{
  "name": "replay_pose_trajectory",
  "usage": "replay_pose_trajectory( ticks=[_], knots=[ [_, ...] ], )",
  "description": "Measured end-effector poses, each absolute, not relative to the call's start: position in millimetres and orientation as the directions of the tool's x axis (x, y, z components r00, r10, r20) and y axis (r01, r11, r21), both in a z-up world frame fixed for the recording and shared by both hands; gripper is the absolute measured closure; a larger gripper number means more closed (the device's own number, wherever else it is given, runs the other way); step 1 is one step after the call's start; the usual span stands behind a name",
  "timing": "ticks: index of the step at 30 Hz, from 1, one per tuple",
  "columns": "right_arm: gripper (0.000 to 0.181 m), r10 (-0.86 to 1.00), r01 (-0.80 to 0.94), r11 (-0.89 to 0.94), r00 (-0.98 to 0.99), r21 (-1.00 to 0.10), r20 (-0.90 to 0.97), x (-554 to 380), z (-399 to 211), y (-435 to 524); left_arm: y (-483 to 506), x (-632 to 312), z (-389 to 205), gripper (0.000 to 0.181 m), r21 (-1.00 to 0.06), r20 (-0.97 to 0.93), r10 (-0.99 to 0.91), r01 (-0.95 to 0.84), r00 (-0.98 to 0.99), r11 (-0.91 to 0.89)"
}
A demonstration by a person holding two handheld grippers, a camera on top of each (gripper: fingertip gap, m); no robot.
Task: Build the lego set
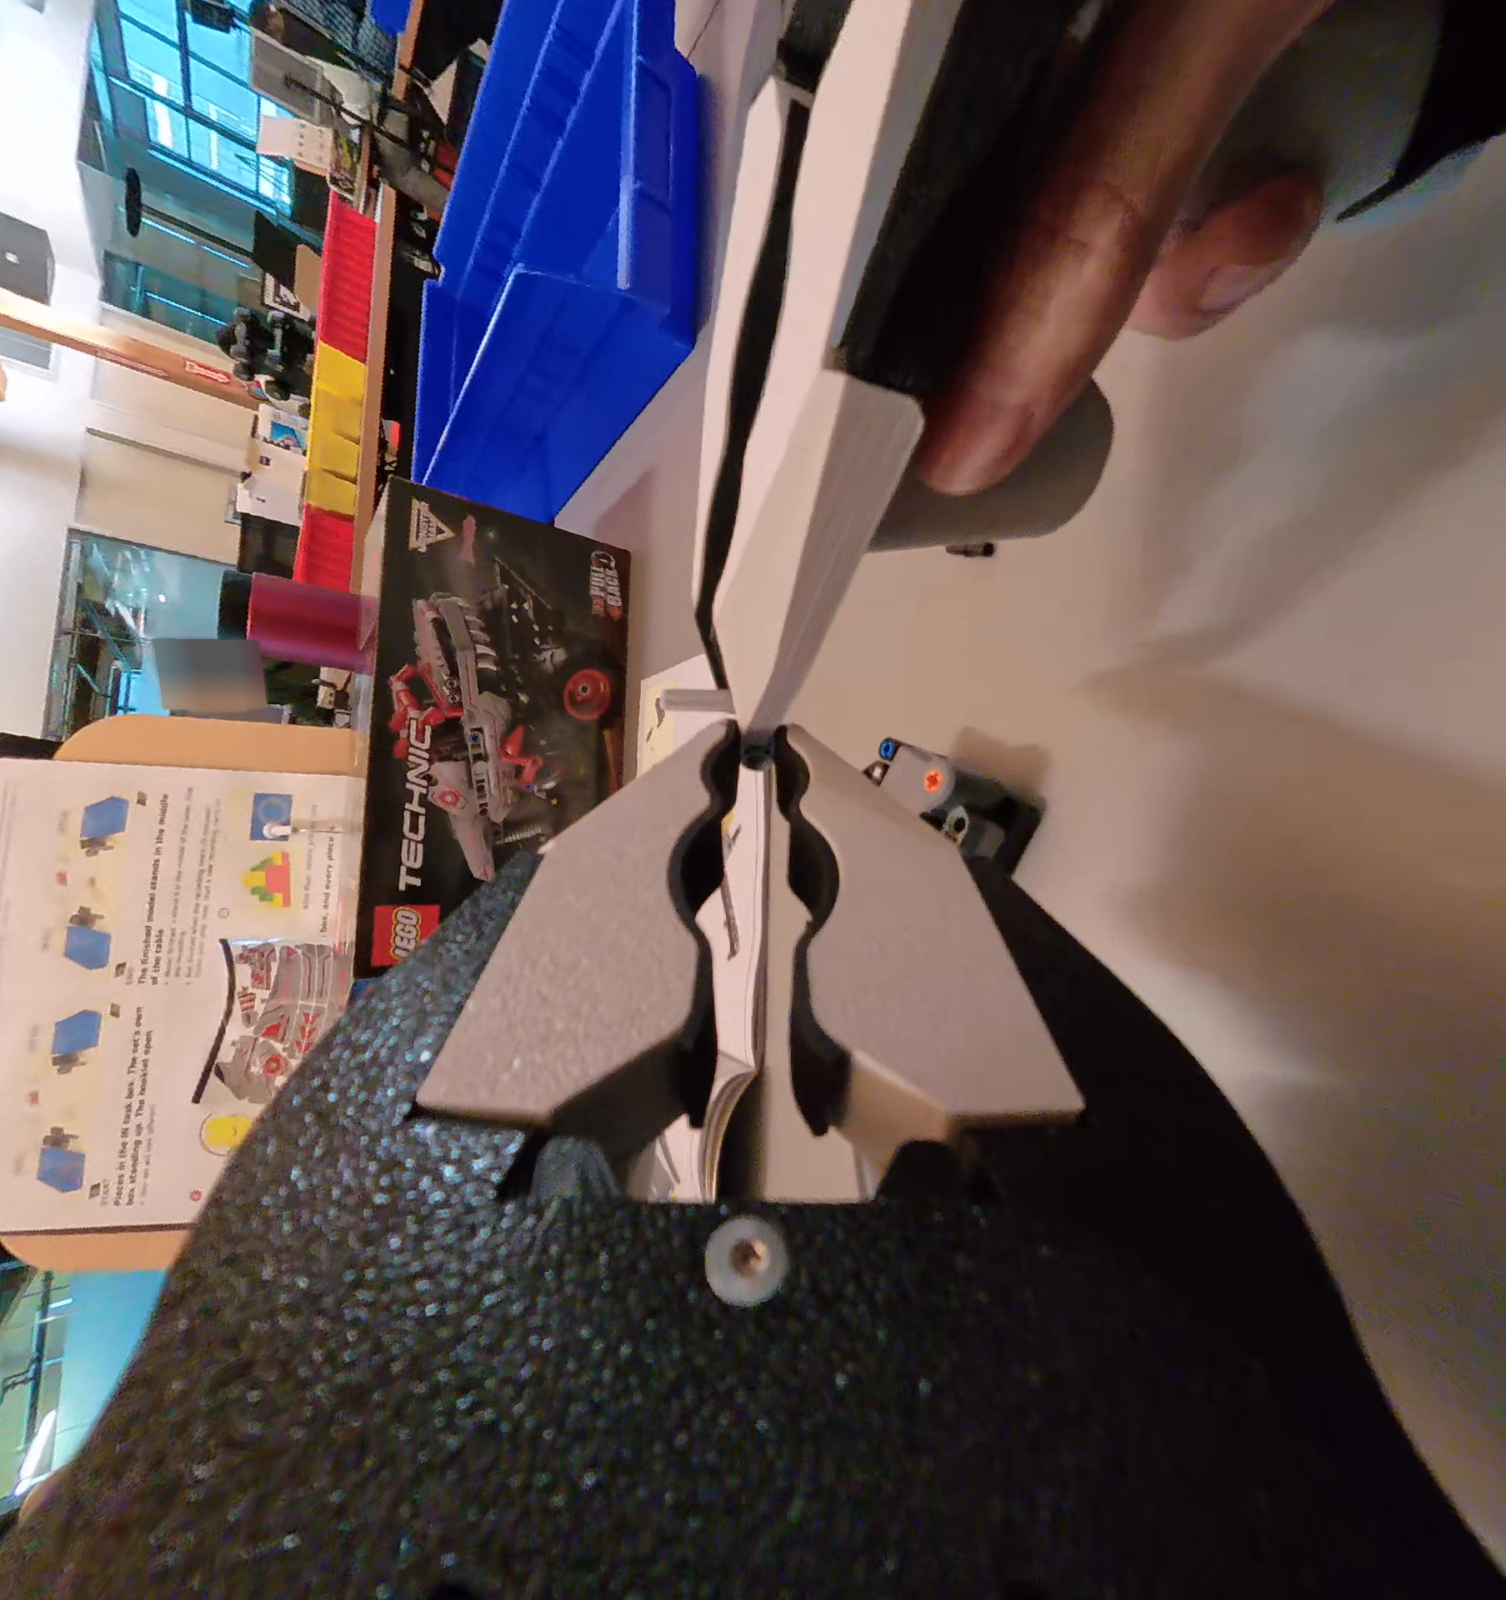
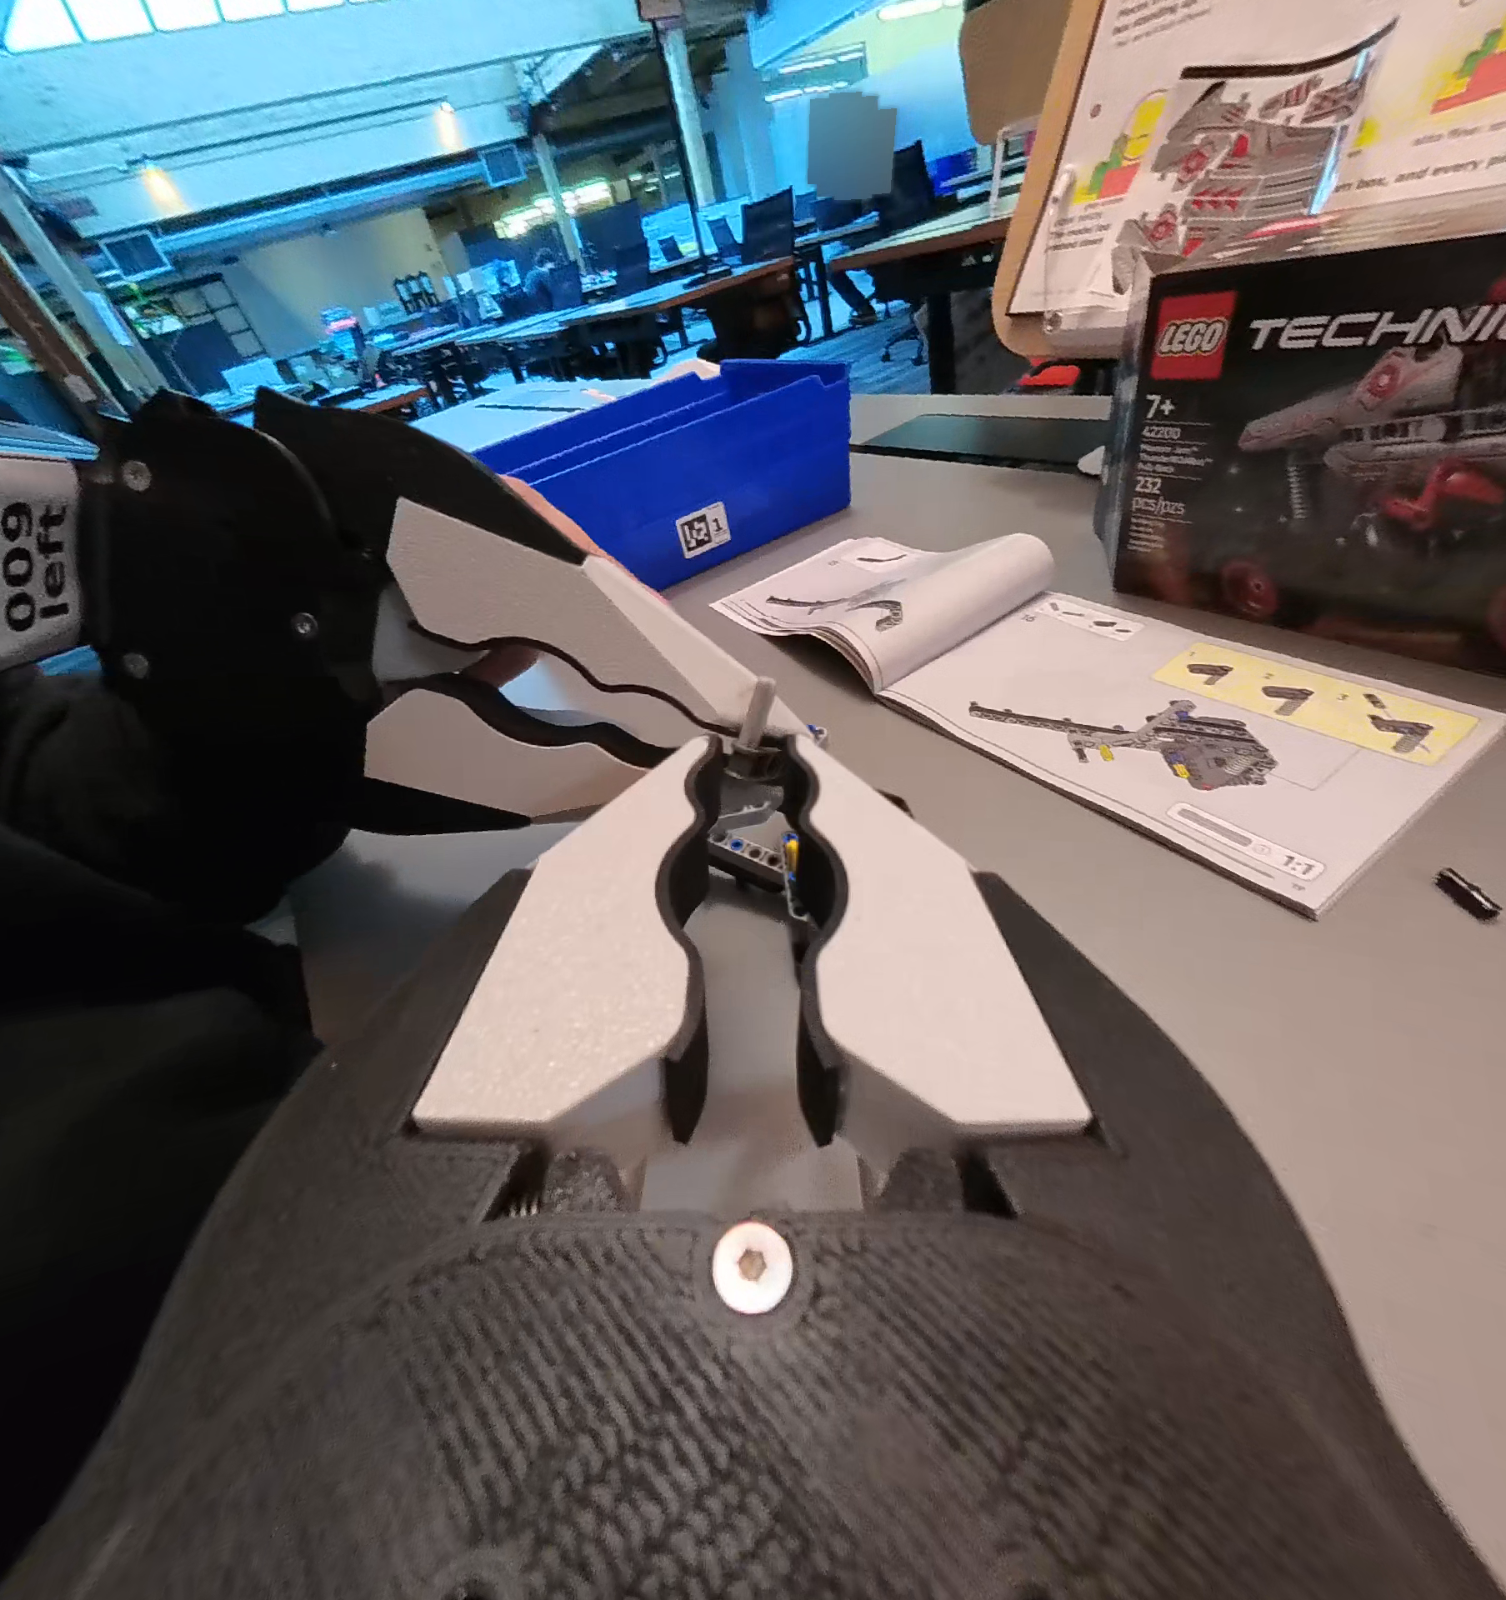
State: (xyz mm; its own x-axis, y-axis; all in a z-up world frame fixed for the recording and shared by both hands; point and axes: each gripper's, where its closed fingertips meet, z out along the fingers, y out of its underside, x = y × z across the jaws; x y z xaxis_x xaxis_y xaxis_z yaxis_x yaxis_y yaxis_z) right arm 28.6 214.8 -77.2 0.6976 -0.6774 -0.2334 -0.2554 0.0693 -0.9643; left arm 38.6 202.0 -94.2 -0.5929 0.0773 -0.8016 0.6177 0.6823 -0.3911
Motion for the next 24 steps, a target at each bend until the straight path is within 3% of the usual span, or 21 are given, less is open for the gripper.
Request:
replay_pose_trajectory(
  ticks=[4,6,8,11,14,16,19,24],
  knots=[
    [0.174,-0.679,-0.239,0.079,0.698,-0.968,-0.227,29.6,-73.5,212.3,198.5,33.5,-82.3,0.175,-0.491,-0.785,0.018,0.639,-0.619,0.592],
    [0.175,-0.574,-0.290,0.239,0.728,-0.927,-0.376,24.8,-60.3,211.9,197.0,26.7,-71.9,0.168,-0.595,-0.732,-0.019,0.626,-0.681,0.504],
    [0.175,-0.425,-0.363,0.404,0.738,-0.840,-0.524,21.0,-48.3,209.0,197.4,21.2,-63.2,0.176,-0.676,-0.675,-0.030,0.602,-0.737,0.425],
    [0.175,-0.277,-0.413,0.482,0.764,-0.772,-0.582,13.4,-39.2,212.0,200.9,12.3,-52.5,0.176,-0.768,-0.593,-0.005,0.563,-0.805,0.304],
    [0.175,-0.213,-0.438,0.483,0.782,-0.758,-0.587,8.3,-35.9,216.7,205.3,11.7,-59.1,0.176,-0.820,-0.480,0.044,0.465,-0.876,0.333],
    [0.174,-0.306,-0.370,0.436,0.796,-0.820,-0.522,11.2,-41.2,217.6,207.6,15.4,-67.3,0.176,-0.804,-0.455,0.053,0.435,-0.889,0.405],
    [0.156,-0.507,-0.185,0.299,0.801,-0.936,-0.320,16.7,-46.2,211.4,211.6,18.1,-76.6,0.177,-0.790,-0.404,0.062,0.383,-0.913,0.479],
    [0.162,-0.608,0.110,-0.082,0.782,-0.991,0.137,7.7,-54.3,214.8,213.5,11.2,-79.4,0.177,-0.819,-0.317,0.112,0.331,-0.942,0.468]
  ],
)
